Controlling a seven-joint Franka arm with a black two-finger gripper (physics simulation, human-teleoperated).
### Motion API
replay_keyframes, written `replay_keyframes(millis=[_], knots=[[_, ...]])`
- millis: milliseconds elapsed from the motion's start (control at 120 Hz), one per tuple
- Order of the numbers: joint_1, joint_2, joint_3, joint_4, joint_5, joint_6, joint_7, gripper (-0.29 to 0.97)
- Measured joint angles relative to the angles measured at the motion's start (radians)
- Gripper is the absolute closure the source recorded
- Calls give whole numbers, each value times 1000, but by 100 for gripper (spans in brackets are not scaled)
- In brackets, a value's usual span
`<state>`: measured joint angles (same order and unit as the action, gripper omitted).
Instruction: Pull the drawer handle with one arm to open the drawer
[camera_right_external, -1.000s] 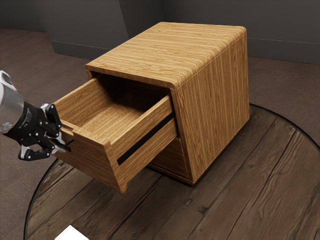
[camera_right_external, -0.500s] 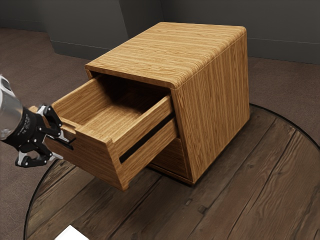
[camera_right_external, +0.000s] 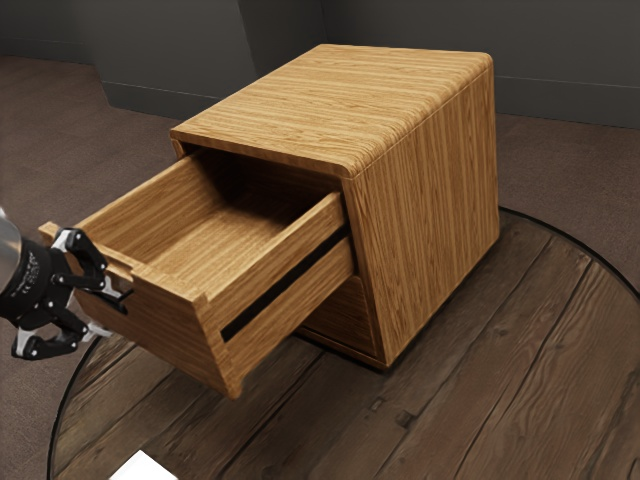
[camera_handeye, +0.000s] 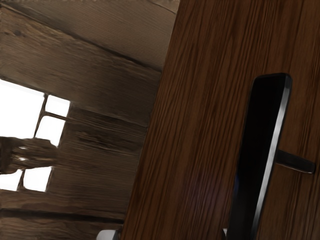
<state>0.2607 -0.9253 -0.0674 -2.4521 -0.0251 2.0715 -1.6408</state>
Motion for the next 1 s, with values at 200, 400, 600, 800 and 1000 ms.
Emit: replay_keyframes(millis=[200,400,600,800,1000], knots=[[-2,-6,0,-3,3,-1,1,51],[-2,-14,0,3,15,0,6,50],[-3,-20,0,15,36,2,14,49],[-1,-9,0,67,53,2,27,49],[-1,182,9,378,63,-103,41,39]])
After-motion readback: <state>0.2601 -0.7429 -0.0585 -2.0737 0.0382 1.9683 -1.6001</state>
